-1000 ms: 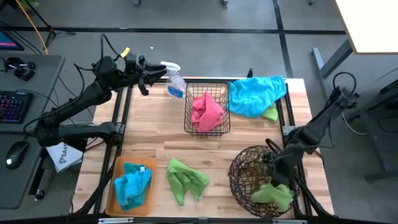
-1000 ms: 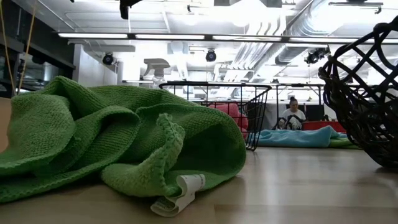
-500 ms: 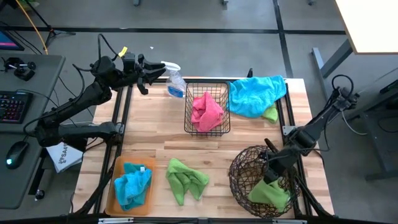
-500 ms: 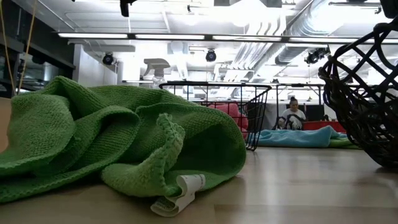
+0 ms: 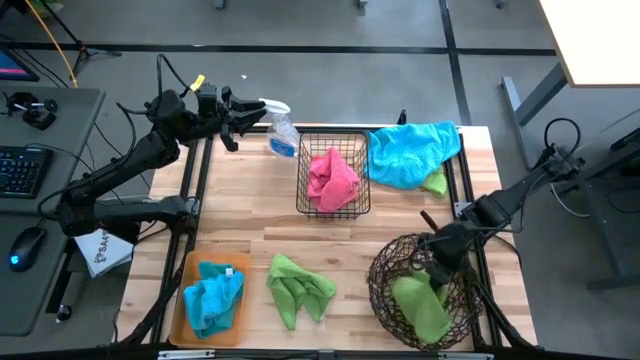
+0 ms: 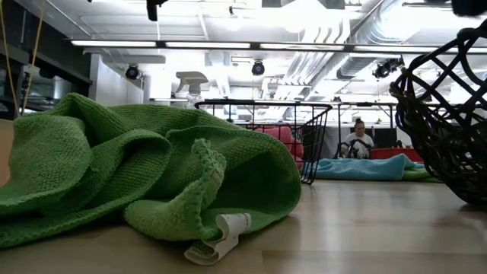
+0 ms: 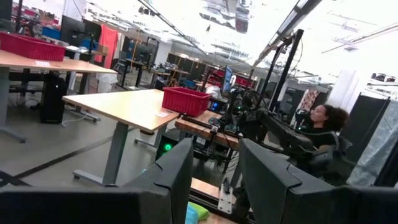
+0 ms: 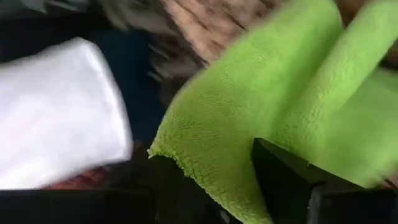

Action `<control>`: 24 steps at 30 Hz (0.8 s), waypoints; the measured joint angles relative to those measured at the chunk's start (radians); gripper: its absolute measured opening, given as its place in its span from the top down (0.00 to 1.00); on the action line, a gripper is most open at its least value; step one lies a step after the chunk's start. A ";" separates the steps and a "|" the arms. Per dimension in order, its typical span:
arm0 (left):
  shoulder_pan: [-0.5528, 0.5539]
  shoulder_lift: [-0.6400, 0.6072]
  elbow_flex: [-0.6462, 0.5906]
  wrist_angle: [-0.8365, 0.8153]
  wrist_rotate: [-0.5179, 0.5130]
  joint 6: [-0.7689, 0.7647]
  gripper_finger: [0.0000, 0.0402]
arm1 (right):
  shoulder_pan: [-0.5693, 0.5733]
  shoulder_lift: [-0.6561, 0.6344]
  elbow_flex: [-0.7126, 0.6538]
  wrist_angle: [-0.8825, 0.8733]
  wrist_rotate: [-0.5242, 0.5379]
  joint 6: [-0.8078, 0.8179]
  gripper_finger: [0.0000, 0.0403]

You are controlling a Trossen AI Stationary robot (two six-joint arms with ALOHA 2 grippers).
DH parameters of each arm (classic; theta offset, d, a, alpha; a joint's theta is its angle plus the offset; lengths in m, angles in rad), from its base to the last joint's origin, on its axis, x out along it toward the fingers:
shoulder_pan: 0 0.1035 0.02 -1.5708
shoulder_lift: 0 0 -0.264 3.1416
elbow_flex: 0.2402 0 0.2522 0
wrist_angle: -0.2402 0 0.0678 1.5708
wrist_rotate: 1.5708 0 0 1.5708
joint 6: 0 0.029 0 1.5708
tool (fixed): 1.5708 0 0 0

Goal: Sort microfiber towel by color & place in baskets
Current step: Put the green towel into the black woven basket, then put the blue towel into the orange bin

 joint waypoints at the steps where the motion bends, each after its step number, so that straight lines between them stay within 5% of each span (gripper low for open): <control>1: 0.003 0.000 0.000 0.000 0.000 0.000 0.70 | -0.002 0.000 0.006 -0.048 -0.026 -0.003 0.54; 11: 0.004 0.000 0.000 -0.011 0.000 0.010 0.70 | -0.002 0.082 0.015 -0.155 -0.122 -0.014 0.54; 18: 0.004 0.000 0.000 -0.010 0.000 0.037 0.70 | -0.002 0.189 0.104 -0.339 -0.246 -0.208 0.57; 24: 0.004 0.002 0.000 -0.009 0.000 0.043 0.70 | -0.026 0.248 0.252 -0.577 -0.226 -0.441 0.60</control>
